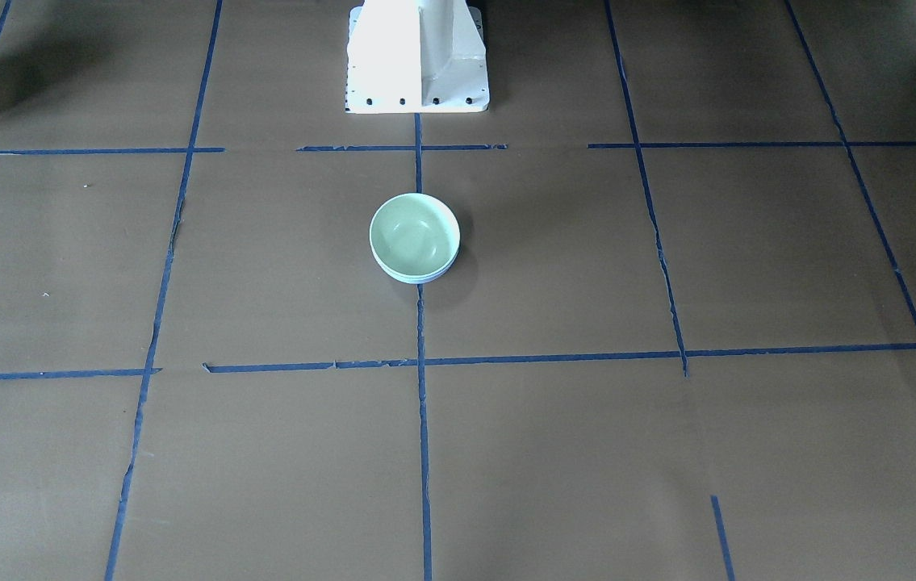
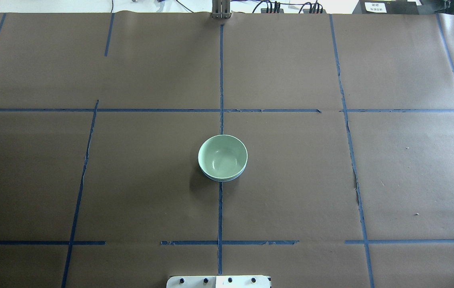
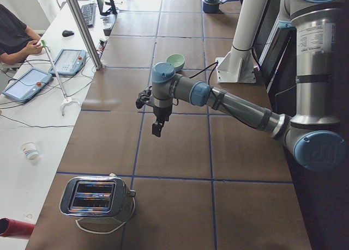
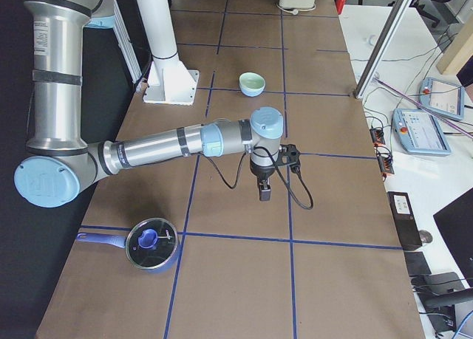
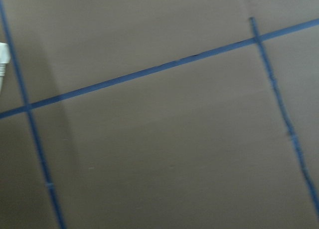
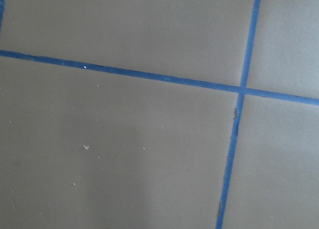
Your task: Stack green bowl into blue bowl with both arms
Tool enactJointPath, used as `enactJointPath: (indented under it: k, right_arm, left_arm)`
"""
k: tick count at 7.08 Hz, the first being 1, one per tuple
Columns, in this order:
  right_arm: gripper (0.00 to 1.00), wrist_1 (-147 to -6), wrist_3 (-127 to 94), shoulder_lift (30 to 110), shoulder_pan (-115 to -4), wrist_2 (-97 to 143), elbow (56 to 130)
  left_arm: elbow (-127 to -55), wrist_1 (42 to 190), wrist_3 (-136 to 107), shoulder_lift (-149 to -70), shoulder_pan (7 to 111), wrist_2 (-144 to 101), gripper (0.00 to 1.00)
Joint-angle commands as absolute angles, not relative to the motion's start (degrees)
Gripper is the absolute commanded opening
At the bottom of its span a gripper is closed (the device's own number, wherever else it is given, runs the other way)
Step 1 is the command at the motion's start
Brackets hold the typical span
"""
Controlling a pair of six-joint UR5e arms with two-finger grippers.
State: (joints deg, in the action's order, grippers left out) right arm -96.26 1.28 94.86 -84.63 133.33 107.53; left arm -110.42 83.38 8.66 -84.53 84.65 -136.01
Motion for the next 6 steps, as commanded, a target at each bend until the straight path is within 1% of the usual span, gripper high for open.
enactJointPath:
  k: [1,2,6]
  right_arm:
    - [1.00,-98.79,14.72,95.80,-90.26,135.87,100.93]
    - [1.00,-99.14,14.77,95.80,-90.26,136.05,101.94]
    - [1.00,-99.41,14.50,95.36,-90.18,135.97,101.51]
  left_arm:
    - [-104.95,82.62,14.68,-84.99,88.59,-139.66,1.00]
    - [-104.85,82.79,10.50,-85.08,88.51,-139.48,1.00]
    - [-105.65,83.23,7.57,-84.02,88.51,-139.40,1.00]
